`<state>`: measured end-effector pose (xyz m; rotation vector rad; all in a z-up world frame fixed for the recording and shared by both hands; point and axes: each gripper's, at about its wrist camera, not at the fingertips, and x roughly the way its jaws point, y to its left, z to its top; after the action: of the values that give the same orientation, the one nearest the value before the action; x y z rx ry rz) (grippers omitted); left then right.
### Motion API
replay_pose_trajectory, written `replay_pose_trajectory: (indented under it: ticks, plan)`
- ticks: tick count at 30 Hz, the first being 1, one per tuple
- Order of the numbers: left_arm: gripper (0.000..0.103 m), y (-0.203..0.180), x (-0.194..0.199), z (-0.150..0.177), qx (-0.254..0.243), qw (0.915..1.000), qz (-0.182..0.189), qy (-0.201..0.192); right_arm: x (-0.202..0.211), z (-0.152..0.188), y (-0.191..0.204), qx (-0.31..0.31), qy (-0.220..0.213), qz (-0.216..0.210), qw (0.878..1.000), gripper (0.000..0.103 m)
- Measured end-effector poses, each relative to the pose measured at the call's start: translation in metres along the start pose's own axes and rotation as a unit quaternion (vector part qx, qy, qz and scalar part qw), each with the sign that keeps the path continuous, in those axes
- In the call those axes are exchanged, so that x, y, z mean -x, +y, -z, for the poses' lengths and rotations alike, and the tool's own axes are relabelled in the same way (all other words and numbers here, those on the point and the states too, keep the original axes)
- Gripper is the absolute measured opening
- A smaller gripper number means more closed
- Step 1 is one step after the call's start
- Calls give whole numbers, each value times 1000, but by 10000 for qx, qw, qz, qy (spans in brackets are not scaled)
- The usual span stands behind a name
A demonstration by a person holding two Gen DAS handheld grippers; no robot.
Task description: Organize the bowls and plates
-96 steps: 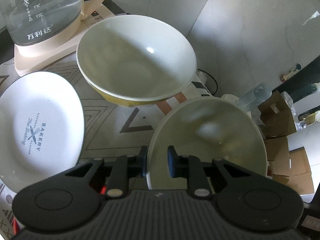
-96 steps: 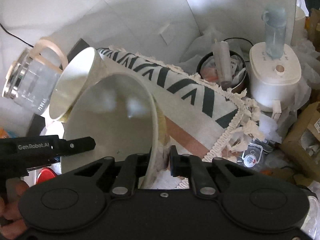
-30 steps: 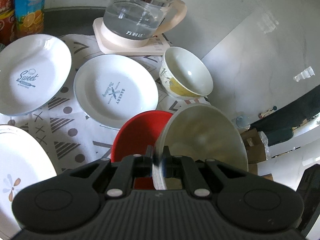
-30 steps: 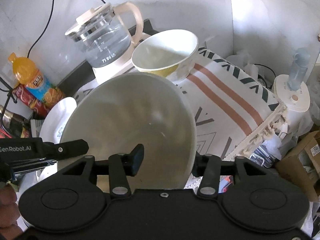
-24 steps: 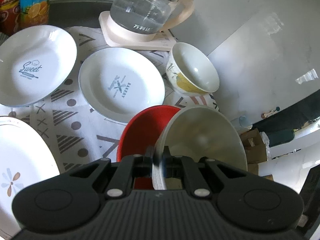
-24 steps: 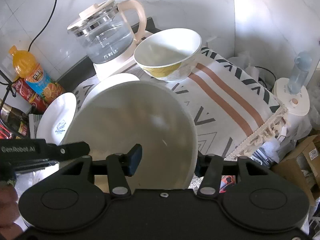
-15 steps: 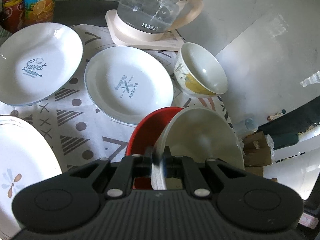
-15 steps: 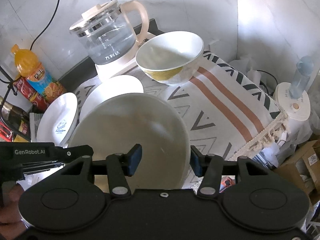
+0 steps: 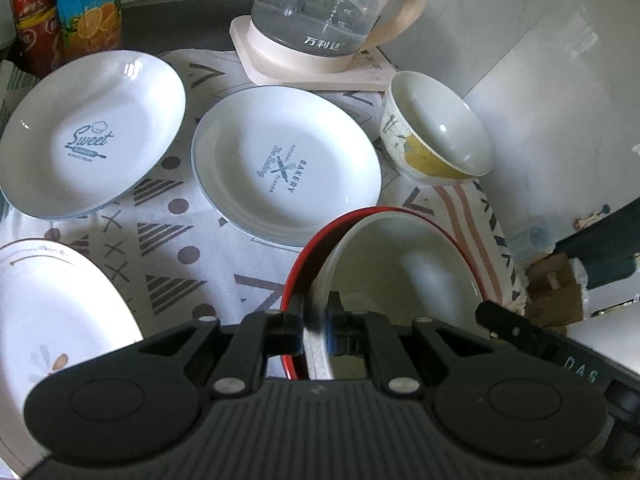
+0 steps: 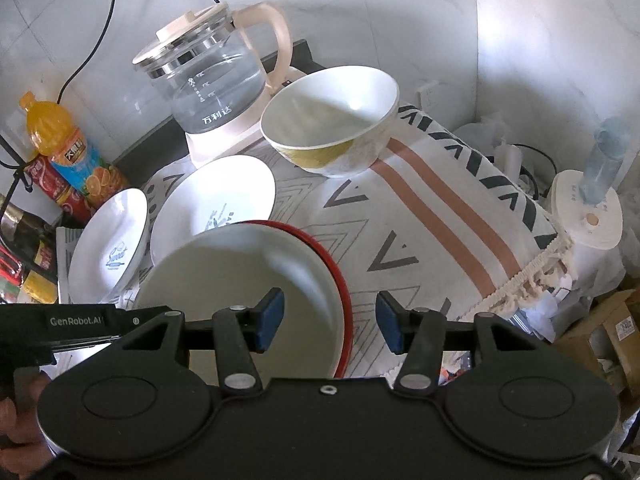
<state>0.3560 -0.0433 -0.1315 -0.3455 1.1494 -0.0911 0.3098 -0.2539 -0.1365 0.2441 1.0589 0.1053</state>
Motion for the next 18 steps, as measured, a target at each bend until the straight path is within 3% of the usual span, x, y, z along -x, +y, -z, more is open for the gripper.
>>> replay_pose_trajectory:
  ticks: [6,10,18]
  plan:
    - [10,-9,5,-5,-81,9997,-238,50,-2,-14,-11,-15,-81,-180,9998,51]
    - [26,-17,16,-9,-217,9984,-467,-212,-4,-27,-22,-46,-128,-317,9994,51]
    - [39,-18,20,-20,8,9966,-637,-516,-19,-50,-40,-65,-186,-475,9987,51]
